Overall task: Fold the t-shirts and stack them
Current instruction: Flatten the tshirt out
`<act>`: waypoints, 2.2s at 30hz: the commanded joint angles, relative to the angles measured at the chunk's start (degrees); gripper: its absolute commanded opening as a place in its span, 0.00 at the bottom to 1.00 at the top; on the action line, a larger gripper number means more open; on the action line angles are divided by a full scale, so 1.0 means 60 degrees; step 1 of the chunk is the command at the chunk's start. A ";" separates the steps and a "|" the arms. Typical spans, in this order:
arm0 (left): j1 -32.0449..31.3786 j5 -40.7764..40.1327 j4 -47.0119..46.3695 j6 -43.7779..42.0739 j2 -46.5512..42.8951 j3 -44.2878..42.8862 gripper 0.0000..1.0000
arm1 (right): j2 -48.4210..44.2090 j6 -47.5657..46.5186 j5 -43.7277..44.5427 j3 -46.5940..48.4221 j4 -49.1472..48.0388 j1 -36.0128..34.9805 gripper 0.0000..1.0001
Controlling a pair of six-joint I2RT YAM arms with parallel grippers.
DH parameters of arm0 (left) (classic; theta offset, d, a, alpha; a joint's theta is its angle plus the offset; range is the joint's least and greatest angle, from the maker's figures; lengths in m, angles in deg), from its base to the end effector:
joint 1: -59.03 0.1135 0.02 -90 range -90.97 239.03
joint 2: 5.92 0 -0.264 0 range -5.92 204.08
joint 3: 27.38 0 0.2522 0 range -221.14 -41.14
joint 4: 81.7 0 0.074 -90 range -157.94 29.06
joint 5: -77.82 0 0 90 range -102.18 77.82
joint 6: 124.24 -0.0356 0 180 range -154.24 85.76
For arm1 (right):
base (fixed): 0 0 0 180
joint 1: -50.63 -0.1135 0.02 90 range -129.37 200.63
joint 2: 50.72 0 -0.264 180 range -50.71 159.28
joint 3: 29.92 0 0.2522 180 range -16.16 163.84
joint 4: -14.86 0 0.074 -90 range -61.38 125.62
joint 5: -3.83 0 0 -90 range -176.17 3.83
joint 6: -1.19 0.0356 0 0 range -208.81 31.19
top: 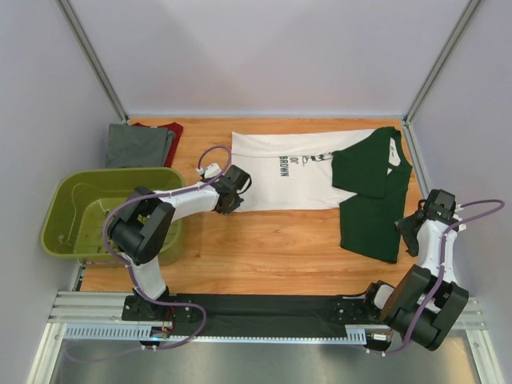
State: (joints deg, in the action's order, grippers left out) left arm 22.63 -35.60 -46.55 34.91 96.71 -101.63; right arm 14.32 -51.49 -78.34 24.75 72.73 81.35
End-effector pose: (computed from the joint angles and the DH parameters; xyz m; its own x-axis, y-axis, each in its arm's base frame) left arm 0.2878 -0.1946 0.1558 -0.6321 -0.5994 -0.4911 -0.5303 0.7967 -0.2899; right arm 0.1670 -0.1049 0.2060 -0.3018 0.8780 -0.3715 0.9210 0.3691 0.1241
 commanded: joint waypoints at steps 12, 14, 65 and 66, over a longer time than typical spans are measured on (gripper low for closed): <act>0.0163 -0.0697 0.1813 0.0210 -0.0537 0.0062 0.00 | -0.0512 0.0064 -0.0308 -0.0576 0.0119 0.0139 0.62; 0.0251 -0.0653 0.1709 0.0136 -0.0479 0.0121 0.00 | -0.0512 0.0006 -0.0674 -0.0723 -0.0145 0.0139 0.62; 0.1101 0.0168 0.0683 -0.1329 -0.0040 -0.0143 0.00 | 0.3295 -0.1255 -0.2462 0.0316 -0.3397 0.0110 0.77; 0.1101 0.0168 0.0684 -0.1314 -0.0025 -0.0158 0.00 | 0.3355 -0.1225 -0.2521 0.0316 -0.3427 0.0051 0.76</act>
State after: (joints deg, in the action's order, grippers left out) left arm 29.06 -35.01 -42.35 27.98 95.73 -101.80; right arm 32.18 -58.09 -90.82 26.60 57.52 81.94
